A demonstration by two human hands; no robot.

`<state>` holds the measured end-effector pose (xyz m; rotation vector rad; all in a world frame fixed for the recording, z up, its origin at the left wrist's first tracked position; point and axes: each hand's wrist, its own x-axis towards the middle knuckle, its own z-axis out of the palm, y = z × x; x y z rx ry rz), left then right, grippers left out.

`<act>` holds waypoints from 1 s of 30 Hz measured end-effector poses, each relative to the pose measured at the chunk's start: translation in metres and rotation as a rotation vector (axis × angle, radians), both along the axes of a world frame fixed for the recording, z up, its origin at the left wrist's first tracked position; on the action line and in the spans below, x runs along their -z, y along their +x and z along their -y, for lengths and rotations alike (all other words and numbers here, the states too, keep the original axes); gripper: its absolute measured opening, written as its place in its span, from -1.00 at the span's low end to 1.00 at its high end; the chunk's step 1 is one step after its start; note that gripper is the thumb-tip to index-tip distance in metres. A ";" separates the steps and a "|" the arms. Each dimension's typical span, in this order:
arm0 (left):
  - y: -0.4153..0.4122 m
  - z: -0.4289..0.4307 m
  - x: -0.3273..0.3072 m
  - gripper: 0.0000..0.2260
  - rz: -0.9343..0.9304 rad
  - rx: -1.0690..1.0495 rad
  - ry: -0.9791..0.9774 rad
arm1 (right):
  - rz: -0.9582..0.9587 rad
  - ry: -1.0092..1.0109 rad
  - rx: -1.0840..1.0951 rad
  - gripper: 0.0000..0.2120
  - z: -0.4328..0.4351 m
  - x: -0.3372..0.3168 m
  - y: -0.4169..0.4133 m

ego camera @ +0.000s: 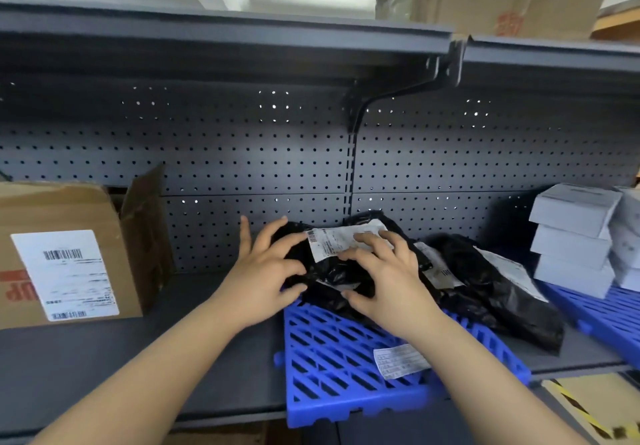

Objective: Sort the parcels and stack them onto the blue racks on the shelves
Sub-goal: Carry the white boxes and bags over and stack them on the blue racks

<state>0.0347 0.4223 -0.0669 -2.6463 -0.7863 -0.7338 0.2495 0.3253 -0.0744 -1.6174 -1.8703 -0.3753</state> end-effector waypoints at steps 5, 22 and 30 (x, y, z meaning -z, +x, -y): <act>0.031 0.023 -0.001 -0.76 0.207 0.111 0.070 | -0.061 0.022 0.041 -0.48 0.013 0.007 0.002; 0.037 -0.013 0.000 -0.67 0.063 -0.127 -0.142 | -0.199 0.079 0.181 -0.67 0.011 0.014 0.032; 0.028 -0.021 0.001 -0.88 0.139 -0.153 -0.044 | -0.045 -0.029 0.215 -0.77 0.009 0.000 0.025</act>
